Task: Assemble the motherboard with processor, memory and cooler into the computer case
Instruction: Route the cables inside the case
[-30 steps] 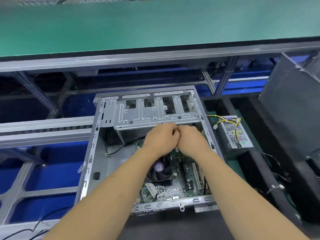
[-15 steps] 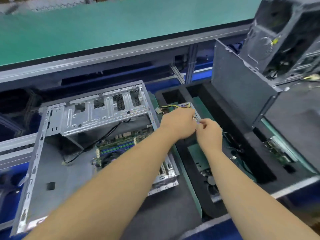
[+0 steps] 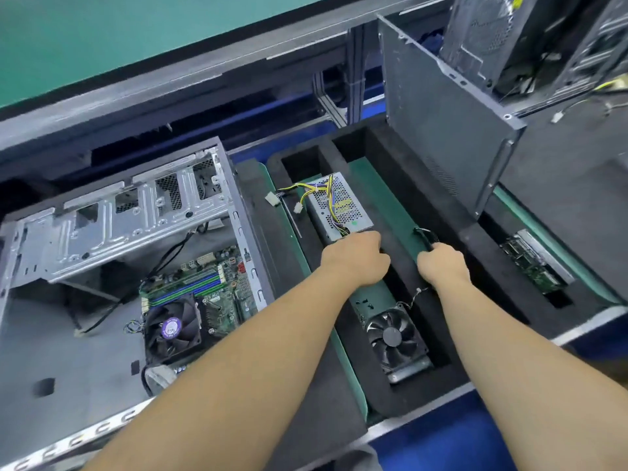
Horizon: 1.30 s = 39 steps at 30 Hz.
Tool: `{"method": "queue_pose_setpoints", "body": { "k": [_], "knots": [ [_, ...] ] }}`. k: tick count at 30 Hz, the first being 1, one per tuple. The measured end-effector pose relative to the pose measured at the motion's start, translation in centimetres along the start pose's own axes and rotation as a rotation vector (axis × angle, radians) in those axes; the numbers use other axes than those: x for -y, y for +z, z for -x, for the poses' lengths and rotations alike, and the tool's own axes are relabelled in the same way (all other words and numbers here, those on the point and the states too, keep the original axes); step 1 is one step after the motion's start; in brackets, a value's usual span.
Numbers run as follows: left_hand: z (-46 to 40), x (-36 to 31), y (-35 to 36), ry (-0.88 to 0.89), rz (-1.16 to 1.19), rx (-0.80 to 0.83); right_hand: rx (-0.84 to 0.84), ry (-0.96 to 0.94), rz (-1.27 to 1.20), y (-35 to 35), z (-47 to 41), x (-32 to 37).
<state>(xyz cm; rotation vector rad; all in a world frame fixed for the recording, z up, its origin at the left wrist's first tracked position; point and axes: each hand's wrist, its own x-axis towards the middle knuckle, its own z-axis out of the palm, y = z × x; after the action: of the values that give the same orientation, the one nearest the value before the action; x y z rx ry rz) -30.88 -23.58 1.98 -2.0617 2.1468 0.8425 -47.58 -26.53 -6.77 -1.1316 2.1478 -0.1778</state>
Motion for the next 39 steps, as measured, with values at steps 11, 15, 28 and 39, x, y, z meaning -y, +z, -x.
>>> {"method": "queue_pose_setpoints", "body": {
  "k": [11, 15, 28, 39],
  "knots": [
    [-1.3, -0.5, 1.7, -0.021, 0.076, 0.042, 0.087, -0.074, 0.045, 1.0, -3.1, -2.9],
    [-1.0, -0.8, 1.9, -0.024, 0.091, 0.049, 0.208, -0.083, 0.052, 0.6, -3.3, -3.3],
    [0.3, 0.8, -2.1, -0.073, 0.559, -0.054, -0.056, -0.482, 0.011, -4.7, 0.9, 3.3],
    [2.6, 3.0, -7.5, 0.005, 1.233, -0.243, -0.143, -0.816, 0.042, -8.7, 11.5, 15.0]
  ]
}}
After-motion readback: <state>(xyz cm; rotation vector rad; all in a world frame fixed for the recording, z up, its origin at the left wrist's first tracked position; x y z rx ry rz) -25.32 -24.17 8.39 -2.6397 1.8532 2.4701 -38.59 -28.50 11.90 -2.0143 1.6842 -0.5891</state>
